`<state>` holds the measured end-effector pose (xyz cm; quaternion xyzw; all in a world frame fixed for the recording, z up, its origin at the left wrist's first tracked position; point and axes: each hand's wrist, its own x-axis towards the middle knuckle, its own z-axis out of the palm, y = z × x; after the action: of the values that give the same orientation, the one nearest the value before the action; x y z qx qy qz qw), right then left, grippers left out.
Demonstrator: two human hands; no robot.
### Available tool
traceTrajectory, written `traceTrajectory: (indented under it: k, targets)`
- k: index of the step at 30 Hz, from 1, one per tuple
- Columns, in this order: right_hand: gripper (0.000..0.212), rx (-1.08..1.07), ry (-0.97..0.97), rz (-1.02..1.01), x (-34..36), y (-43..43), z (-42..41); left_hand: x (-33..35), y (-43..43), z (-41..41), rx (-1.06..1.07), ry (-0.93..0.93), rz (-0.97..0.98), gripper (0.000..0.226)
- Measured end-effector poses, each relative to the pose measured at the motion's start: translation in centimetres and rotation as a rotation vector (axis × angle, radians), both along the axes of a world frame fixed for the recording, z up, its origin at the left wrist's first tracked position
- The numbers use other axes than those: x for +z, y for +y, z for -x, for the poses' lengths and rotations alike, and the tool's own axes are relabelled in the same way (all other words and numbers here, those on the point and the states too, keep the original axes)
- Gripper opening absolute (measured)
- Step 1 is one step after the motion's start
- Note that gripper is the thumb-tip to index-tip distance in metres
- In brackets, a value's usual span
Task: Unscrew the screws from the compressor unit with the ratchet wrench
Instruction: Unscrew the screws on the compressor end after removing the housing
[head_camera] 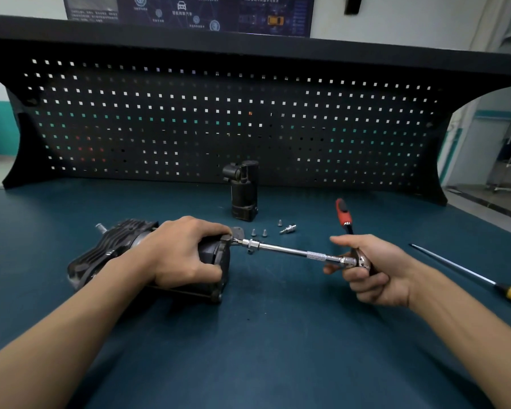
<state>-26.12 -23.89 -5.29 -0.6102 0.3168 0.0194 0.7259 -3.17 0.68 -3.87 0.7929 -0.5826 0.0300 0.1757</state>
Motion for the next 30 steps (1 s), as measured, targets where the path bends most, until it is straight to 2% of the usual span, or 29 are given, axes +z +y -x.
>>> traceTrajectory:
  k: [4, 7, 10, 14, 17, 20, 23, 25, 27, 30]
  targets:
    - [0.040, -0.007, 0.016, -0.024, -0.4, 0.1, 0.0, 0.0, -0.1, 0.1, -0.002, -0.002, 0.005, 0.043]
    - [0.035, -0.026, -0.022, 0.098, -0.8, 0.1, 0.0, 0.1, 0.0, 0.1, -0.005, -0.002, 0.002, 0.044]
    - [0.028, -0.044, -0.140, 0.266, -1.0, 0.2, 0.1, 0.1, 0.0, 0.1, -0.007, -0.002, 0.006, 0.044]
    - [0.035, -0.052, -0.293, 0.695, -0.6, 0.4, 0.4, 0.0, 0.1, 0.1, -0.005, 0.006, 0.012, 0.047]
    - [0.024, -0.014, -0.377, 0.974, -0.1, 0.2, 0.9, 0.0, 0.1, 0.1, -0.003, 0.008, 0.014, 0.047]
    - [0.009, -0.019, -0.433, 1.152, -0.2, 0.2, 0.9, 0.0, 0.2, 0.0, -0.004, 0.009, 0.010, 0.049]
    - [0.011, -0.063, -0.425, 1.288, -0.3, -0.2, 1.0, -0.1, 0.1, 0.0, 0.000, 0.004, 0.007, 0.050]
    - [0.017, -0.080, -0.430, 1.467, 0.0, -0.3, 1.3, -0.1, 0.1, 0.0, 0.005, 0.002, 0.009, 0.050]
    - [0.024, -0.084, -0.542, 1.661, 0.4, 0.0, 1.3, -0.2, 0.1, 0.0, 0.012, -0.002, 0.017, 0.052]
    - [0.017, -0.128, -0.697, 1.905, 0.4, 0.6, 1.0, -0.3, 0.0, 0.0, 0.022, -0.010, 0.037, 0.060]
